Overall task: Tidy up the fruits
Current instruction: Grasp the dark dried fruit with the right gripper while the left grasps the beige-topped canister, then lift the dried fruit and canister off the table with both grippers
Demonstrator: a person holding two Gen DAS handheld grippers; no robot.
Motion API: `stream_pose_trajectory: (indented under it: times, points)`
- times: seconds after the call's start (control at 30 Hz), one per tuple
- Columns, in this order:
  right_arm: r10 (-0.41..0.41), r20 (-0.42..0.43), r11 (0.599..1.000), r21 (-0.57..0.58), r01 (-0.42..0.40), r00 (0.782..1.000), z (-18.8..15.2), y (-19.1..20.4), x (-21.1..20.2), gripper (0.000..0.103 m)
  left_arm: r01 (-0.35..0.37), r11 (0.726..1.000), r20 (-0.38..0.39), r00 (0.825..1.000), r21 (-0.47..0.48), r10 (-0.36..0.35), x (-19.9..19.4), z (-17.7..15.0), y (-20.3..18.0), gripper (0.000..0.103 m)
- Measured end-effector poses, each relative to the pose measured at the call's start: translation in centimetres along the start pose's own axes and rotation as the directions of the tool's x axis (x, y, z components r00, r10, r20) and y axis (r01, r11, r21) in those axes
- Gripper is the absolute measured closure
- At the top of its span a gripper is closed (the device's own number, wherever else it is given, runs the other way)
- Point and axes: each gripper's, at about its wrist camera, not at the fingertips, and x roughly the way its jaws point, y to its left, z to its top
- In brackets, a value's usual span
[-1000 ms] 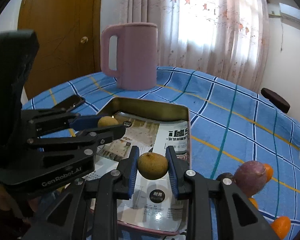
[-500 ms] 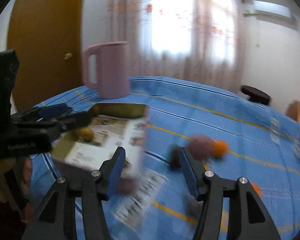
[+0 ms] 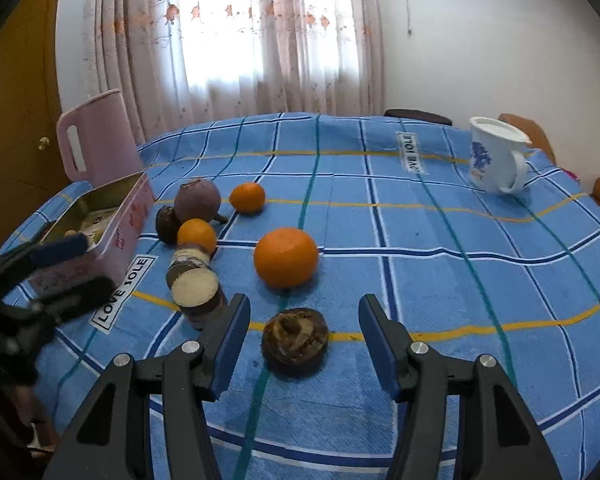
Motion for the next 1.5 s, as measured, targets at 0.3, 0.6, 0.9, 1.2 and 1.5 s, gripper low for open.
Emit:
stream_pose_trajectory:
  times: [0.3, 0.6, 0.9, 1.2, 1.5]
  points:
    - [0.033, -0.098, 0.999, -0.033, -0.036, 0.995, -0.5, 0.1, 1.9, 0.063, 0.095, 0.995, -0.111, 0.990, 0.023, -0.092, 2.6, -0.4, -2.5, 0.049]
    - [-0.026, -0.033, 0.999, 0.021, 0.027, 0.999, -0.7, -1.4, 0.5, 0.062, 0.140, 0.989, -0.172, 0.976, 0.041, -0.131, 4.8, 0.3, -4.3, 0.056]
    - [0.007, -0.031, 0.999, 0.043, -0.005, 0.999, -0.8, -1.7, 0.4, 0.062, 0.110, 0.994, -0.218, 0.970, 0.008, -0.106, 7.1, 1.2, -3.9, 0.066]
    - [0.010, 0.070, 1.000, -0.019, -0.008, 0.998, -1.0, -0.6, -1.0, 0.062, 0.125, 0.992, -0.118, 0.985, -0.005, -0.125, 5.0, 0.9, -3.3, 0.066]
    - [0.035, 0.118, 0.999, -0.029, -0.032, 0.992, -1.1, -0.6, -1.7, 0.062, 0.096, 0.995, -0.038, 0.995, 0.006, -0.096, 3.8, 0.7, -3.4, 0.066]
